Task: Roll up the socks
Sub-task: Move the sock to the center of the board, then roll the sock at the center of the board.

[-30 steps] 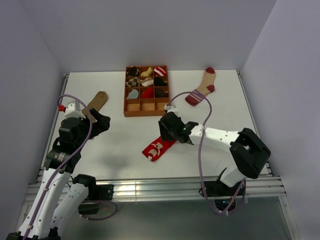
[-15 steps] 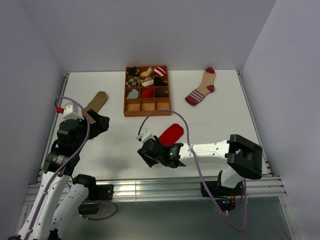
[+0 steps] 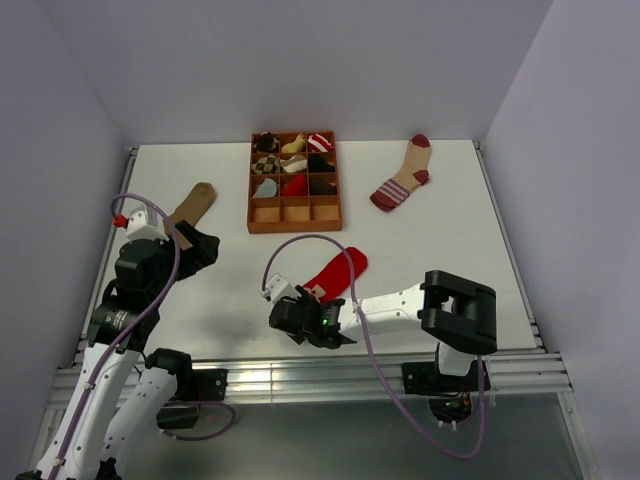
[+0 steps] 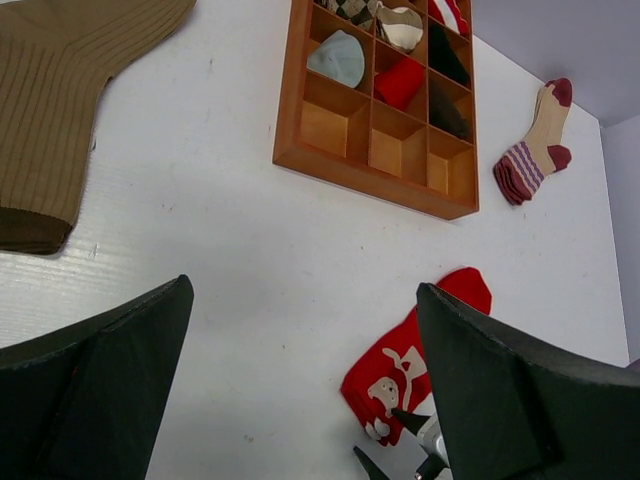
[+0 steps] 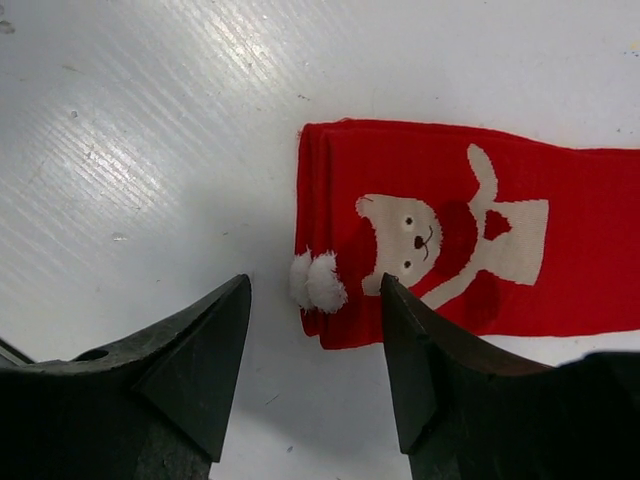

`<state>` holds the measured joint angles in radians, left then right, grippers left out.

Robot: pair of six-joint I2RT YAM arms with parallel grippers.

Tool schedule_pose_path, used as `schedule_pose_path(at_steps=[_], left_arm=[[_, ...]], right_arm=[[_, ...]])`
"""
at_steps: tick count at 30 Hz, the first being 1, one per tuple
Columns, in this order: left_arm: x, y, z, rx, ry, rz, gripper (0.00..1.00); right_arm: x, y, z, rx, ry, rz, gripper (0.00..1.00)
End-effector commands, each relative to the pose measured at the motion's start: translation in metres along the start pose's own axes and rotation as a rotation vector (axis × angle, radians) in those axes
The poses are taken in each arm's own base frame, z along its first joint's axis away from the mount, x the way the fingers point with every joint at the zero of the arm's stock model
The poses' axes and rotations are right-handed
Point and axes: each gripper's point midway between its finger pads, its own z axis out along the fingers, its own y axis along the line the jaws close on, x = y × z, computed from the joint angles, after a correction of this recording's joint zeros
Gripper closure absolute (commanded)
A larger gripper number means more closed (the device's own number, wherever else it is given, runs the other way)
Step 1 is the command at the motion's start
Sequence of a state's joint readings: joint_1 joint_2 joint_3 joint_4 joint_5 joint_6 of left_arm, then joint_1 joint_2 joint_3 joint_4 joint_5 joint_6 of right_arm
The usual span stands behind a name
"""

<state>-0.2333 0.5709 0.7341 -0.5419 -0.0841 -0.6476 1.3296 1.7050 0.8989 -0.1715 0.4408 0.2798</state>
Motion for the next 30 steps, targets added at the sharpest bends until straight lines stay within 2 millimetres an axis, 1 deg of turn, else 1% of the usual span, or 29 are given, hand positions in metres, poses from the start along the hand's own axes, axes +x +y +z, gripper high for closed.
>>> schedule_pose_path(at_steps=[1, 4, 6, 15, 18, 19, 21, 24, 25, 27, 28, 29, 30], left_arm=[[-0.004, -0.006, -0.002, 0.025, -0.015, -0.004, 0.01], [-0.003, -0.006, -0.001, 0.028, -0.011, -0.007, 0.01], [-0.001, -0.005, -0.001, 0.028, -0.008, -0.010, 0.01], [0.006, -0.003, 0.002, 0.023, 0.012, -0.022, 0.01], [0.007, -0.003, 0.004, 0.022, 0.018, -0.023, 0.00], [0.007, -0.003, 0.004, 0.024, 0.018, -0.023, 0.01], [0.009, -0.003, 0.006, 0.023, 0.027, -0.021, 0.01], [0.011, -0.003, 0.009, 0.025, 0.035, -0.021, 0.01], [0.011, -0.005, 0.009, 0.031, 0.037, -0.019, 0.00], [0.014, -0.005, 0.012, 0.033, 0.049, -0.019, 0.01], [0.015, -0.007, 0.013, 0.043, 0.055, -0.019, 0.01], [0.017, -0.006, 0.015, 0.041, 0.065, -0.019, 0.01], [0.017, -0.007, 0.016, 0.046, 0.066, -0.019, 0.00]], right_arm=[[-0.012, -0.003, 0.004, 0.056, -0.044, -0.008, 0.39], [-0.004, -0.008, 0.007, 0.082, -0.035, -0.007, 0.40], [0.004, -0.009, 0.009, 0.086, -0.019, -0.016, 0.42], [0.021, -0.001, 0.014, 0.083, 0.006, -0.069, 0.55], [0.026, 0.002, 0.015, 0.084, 0.014, -0.084, 0.64], [0.026, 0.003, 0.016, 0.082, 0.011, -0.076, 0.70], [0.027, 0.003, 0.017, 0.083, 0.010, -0.068, 0.74], [0.027, 0.001, 0.017, 0.096, 0.000, -0.051, 0.83], [0.025, 0.001, 0.016, 0.097, -0.010, -0.038, 0.88], [0.024, 0.002, 0.015, 0.090, -0.017, -0.027, 0.94], [0.023, 0.002, 0.014, 0.086, -0.022, -0.019, 0.99], [0.016, 0.004, 0.011, 0.066, -0.048, 0.005, 1.00], [0.016, 0.008, 0.009, 0.032, -0.048, 0.023, 1.00]])
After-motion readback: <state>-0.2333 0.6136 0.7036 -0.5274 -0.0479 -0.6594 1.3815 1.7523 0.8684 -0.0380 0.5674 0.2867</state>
